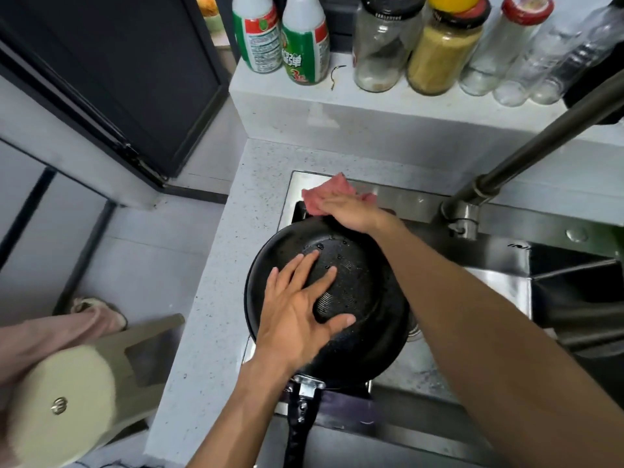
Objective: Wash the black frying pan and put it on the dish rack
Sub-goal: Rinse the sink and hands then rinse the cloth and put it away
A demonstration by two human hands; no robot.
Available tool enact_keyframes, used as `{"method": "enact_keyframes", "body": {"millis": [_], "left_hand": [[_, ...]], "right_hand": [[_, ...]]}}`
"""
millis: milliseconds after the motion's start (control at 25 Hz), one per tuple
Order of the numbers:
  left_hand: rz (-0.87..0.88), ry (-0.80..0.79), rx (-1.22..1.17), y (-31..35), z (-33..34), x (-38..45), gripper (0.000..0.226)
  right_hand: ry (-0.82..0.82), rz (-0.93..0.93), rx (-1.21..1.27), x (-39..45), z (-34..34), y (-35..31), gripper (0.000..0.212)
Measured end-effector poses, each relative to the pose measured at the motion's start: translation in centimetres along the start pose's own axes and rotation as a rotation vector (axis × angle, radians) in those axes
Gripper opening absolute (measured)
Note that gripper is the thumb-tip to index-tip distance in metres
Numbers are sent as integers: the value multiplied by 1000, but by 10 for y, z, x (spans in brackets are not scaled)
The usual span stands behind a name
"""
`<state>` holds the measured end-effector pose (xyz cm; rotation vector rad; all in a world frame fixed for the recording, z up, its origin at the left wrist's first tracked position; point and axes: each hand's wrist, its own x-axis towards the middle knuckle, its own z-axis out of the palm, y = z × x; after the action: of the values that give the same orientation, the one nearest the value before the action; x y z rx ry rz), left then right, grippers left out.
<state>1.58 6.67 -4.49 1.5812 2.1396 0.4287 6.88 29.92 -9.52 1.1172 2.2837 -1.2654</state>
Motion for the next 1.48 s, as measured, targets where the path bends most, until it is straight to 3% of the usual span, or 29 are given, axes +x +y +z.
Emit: {"method": "enact_keyframes", "body": {"millis": [160,320,440,480,560,680,760,880,960,1120,1160,1240,1320,1360,1480], "left_hand": [[12,-37,50,6,-1,0,79],[-14,-33,86,8,-1,0,82],[-29,-69,102,11,-5,0,79],[-38,-70,102,12,-5,0,79],[-59,-72,89,15,-7,-1,78],[-66,-74,87,16,-7,-3,77],[-70,-81,91,17,-6,-5,76],[-112,-83,69,20,-4,-3,75],[-154,-65,113,30,-1,-5,73],[10,314,37,80,19,-47,41],[49,326,-60,105,33,-66,32],[-86,76,-514,167,65,-101,18],[-297,-317,-1030,228,91,-125,28],[-353,-380,-1188,249,104,-131,32],[-389,-280,-1250,286,133,-128,20]], "right_hand": [[202,52,40,-21,-10,51,48],[419,267,-23,-26,-12,95,80],[610,431,143,-26,-24,85,28],[645,457,242,-33,-24,76,24],[751,385,378,-64,-9,54,18],[1009,111,306,-145,44,16,47],[1096,28,348,-196,81,2,49],[1071,-73,753,-262,122,0,42],[1067,4,1026,-298,140,10,41],[1062,351,1605,-329,155,55,31],[1044,368,1788,-338,151,67,30],[914,343,2050,-361,136,89,22],[798,262,2077,-392,121,108,23],[763,192,2034,-406,115,116,27],[772,140,1586,-448,97,149,24]]}}
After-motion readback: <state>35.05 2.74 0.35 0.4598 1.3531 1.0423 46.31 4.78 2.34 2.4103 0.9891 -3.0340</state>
